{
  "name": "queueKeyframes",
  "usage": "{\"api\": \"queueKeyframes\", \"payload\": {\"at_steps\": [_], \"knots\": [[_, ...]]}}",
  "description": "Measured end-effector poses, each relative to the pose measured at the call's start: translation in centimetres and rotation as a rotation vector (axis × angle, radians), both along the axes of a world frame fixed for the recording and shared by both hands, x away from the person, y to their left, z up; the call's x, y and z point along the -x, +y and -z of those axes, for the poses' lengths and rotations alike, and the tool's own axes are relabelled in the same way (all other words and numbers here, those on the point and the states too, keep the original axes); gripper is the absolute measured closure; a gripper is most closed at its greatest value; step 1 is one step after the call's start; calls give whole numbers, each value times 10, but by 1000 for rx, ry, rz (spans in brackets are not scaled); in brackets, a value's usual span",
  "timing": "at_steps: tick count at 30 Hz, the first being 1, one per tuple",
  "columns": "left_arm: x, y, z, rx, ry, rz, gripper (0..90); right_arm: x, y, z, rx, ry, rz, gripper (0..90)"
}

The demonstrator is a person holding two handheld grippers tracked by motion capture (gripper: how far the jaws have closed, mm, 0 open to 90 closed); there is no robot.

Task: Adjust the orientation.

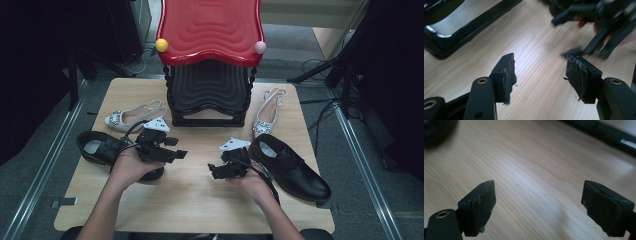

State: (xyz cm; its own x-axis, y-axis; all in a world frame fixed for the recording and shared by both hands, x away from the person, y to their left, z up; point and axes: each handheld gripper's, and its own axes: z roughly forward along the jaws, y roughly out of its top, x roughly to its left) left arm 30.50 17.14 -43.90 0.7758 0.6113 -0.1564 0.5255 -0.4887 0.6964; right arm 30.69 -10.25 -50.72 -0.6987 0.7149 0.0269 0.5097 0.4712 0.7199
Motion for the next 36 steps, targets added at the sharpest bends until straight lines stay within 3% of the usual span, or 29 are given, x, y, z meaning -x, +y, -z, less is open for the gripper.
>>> {"api": "queueKeyframes", "payload": {"at_steps": [3,4,8,14,15,16,17,18,27,32,36], "knots": [[0,3,5,-16,15,-6,402,4,-7,-5,-17,-16,-47,125],[-1,8,9,-4,44,-18,394,5,-8,-6,-17,-29,-51,125],[-3,20,9,11,53,-44,391,6,-12,-6,-49,-7,-102,125],[-4,34,9,45,67,-76,394,7,-15,-11,-77,16,-93,138],[-4,36,9,52,78,-80,391,7,-17,-14,-88,3,-90,162],[-6,41,9,72,117,-80,386,7,-18,-16,-89,-10,-88,189],[-6,41,9,72,117,-80,384,7,-18,-16,-89,-10,-88,189],[-6,45,9,72,122,-90,381,7,-20,-17,-107,-15,-107,248],[-1,58,2,64,97,-121,421,6,-22,-20,-120,-15,-172,387],[1,66,-1,29,76,-149,441,8,-22,-21,-101,-18,-187,420],[2,75,-3,0,77,-174,405,7,-20,-20,-99,6,-194,433]]}}
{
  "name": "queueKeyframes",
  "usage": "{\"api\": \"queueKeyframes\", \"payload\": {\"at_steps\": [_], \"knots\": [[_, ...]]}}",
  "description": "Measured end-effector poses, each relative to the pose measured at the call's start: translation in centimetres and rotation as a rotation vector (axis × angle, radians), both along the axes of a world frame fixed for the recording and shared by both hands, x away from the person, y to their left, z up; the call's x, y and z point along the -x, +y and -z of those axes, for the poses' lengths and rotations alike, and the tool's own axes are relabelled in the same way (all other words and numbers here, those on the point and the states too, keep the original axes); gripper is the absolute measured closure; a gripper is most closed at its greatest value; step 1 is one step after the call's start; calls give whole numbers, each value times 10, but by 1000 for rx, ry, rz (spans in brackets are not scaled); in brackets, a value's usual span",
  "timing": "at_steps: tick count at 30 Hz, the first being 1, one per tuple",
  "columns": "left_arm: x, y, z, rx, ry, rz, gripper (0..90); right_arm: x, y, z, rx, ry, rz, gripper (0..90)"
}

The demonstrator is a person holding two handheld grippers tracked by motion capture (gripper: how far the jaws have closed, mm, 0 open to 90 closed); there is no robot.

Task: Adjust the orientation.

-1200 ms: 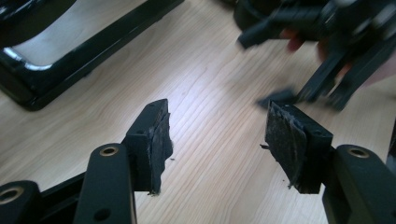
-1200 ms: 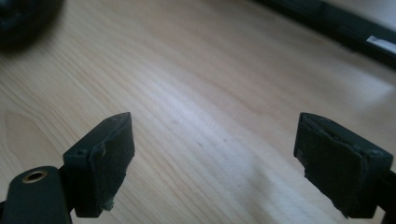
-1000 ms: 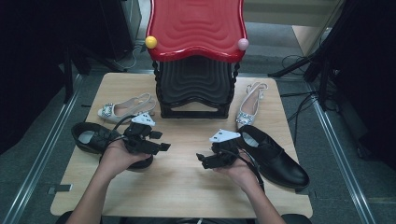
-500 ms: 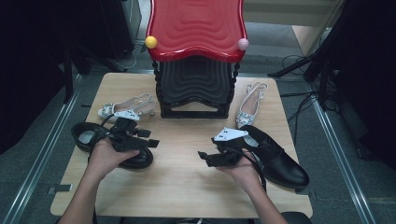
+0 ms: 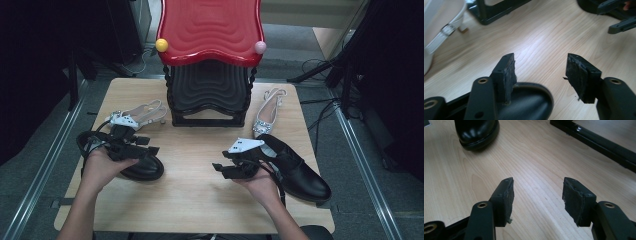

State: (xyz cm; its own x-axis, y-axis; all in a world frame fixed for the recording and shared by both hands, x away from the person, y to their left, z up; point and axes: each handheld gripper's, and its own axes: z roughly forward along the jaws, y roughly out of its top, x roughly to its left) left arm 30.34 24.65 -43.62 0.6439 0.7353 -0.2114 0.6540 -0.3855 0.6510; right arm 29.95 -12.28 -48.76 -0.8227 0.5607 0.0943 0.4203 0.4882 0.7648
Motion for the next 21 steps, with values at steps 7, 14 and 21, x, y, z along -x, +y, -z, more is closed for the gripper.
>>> {"api": "queueKeyframes", "payload": {"at_steps": [7,14,21], "knots": [[5,24,-5,17,-21,-62,406,-3,5,2,31,3,-10,412],[16,47,-6,25,-29,-138,386,-8,11,2,32,13,-26,408],[25,66,-7,9,-42,-208,387,-11,19,3,40,22,-50,407]]}}
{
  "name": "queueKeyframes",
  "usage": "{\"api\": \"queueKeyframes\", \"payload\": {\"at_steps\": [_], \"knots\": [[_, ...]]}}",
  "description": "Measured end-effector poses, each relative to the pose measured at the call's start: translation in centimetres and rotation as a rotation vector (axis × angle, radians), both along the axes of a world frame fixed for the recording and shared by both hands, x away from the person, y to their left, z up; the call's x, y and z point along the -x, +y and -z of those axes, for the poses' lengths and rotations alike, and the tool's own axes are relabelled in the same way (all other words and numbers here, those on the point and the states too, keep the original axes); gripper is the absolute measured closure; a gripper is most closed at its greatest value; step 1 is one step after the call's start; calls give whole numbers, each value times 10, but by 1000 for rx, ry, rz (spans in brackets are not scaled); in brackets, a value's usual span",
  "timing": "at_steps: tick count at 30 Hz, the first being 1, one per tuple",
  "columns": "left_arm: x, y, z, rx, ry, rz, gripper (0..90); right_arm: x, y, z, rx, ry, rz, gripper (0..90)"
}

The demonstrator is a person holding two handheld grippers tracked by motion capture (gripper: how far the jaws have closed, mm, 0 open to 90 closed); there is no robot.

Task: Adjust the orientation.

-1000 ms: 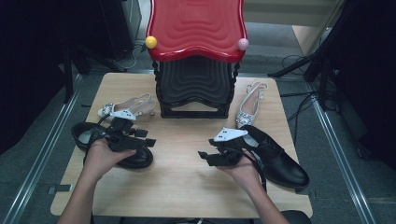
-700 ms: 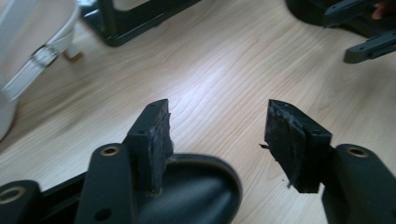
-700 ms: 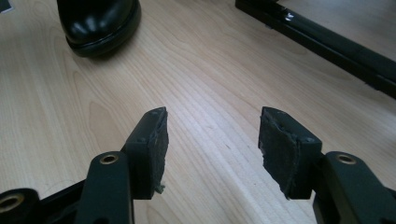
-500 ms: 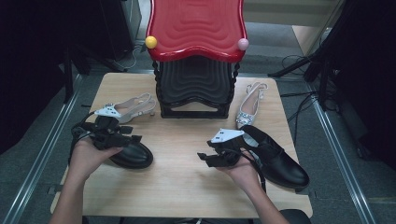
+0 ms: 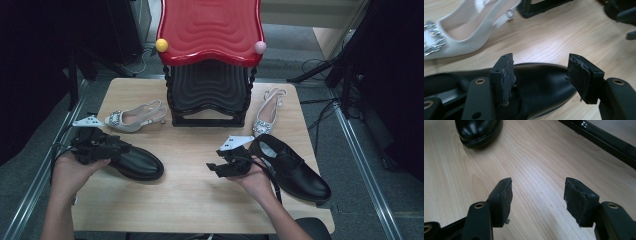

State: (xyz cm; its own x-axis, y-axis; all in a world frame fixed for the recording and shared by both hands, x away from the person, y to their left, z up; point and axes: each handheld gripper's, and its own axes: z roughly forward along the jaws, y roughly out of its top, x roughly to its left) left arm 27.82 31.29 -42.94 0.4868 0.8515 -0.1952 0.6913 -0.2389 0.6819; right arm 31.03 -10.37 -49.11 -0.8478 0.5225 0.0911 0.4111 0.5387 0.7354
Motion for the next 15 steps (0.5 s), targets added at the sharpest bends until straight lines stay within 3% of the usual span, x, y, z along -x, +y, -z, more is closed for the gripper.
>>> {"api": "queueKeyframes", "payload": {"at_steps": [6,10,15], "knots": [[5,17,0,21,7,-39,387,-2,4,0,6,1,-8,408],[8,26,-1,-26,4,-85,386,-2,5,0,8,3,-1,408],[3,33,7,-33,27,-93,384,-1,5,1,21,-1,-5,408]]}}
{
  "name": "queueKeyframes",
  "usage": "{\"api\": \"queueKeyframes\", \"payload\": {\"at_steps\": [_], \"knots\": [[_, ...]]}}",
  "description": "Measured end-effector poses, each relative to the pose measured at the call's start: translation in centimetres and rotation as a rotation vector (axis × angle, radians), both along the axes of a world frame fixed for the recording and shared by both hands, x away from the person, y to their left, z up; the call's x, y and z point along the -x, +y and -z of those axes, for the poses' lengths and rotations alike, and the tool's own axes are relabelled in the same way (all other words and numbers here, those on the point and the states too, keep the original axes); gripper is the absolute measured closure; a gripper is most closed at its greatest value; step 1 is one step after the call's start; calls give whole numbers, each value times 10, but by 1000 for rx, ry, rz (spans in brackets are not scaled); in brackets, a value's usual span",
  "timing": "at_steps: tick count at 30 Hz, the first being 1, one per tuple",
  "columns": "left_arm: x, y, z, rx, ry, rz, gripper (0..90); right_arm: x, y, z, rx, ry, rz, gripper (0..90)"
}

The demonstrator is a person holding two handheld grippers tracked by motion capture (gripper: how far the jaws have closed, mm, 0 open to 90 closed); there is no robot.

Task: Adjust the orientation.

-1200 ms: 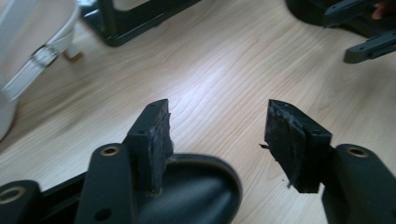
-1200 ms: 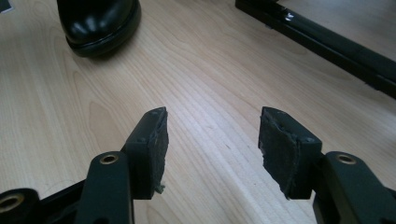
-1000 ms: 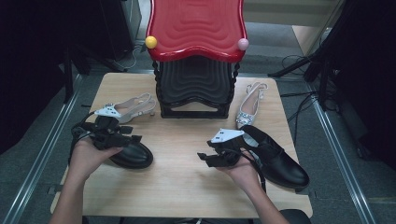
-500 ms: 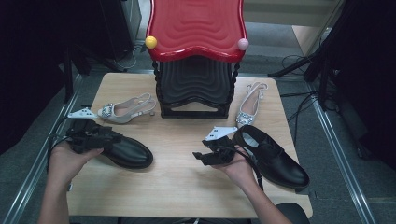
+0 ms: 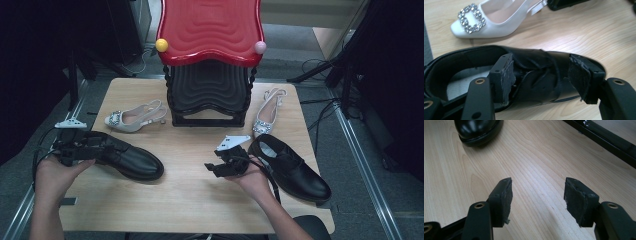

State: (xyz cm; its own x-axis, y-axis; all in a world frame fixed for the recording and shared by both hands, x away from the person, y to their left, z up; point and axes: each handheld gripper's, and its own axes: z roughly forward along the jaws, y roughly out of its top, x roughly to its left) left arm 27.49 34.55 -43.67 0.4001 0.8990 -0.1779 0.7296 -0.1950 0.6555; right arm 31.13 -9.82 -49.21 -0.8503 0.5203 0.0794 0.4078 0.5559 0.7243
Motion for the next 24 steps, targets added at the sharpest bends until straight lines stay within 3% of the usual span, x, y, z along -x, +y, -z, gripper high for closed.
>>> {"api": "queueKeyframes", "payload": {"at_steps": [1,2,10,12,15,19,24], "knots": [[0,0,0,0,0,0,386,0,0,0,1,-1,1,408],[-2,2,2,35,0,-1,391,0,-1,0,3,1,3,408],[-2,9,3,-16,19,-64,389,-1,-4,1,6,-1,11,407],[-3,13,5,-11,33,-78,389,-1,-4,1,8,-1,12,407],[-9,12,16,52,57,-36,397,-1,-3,2,10,0,10,407],[-16,6,26,91,97,-6,399,0,-2,2,14,3,6,407],[-21,-4,32,64,121,7,402,0,-1,3,20,3,4,407]]}}
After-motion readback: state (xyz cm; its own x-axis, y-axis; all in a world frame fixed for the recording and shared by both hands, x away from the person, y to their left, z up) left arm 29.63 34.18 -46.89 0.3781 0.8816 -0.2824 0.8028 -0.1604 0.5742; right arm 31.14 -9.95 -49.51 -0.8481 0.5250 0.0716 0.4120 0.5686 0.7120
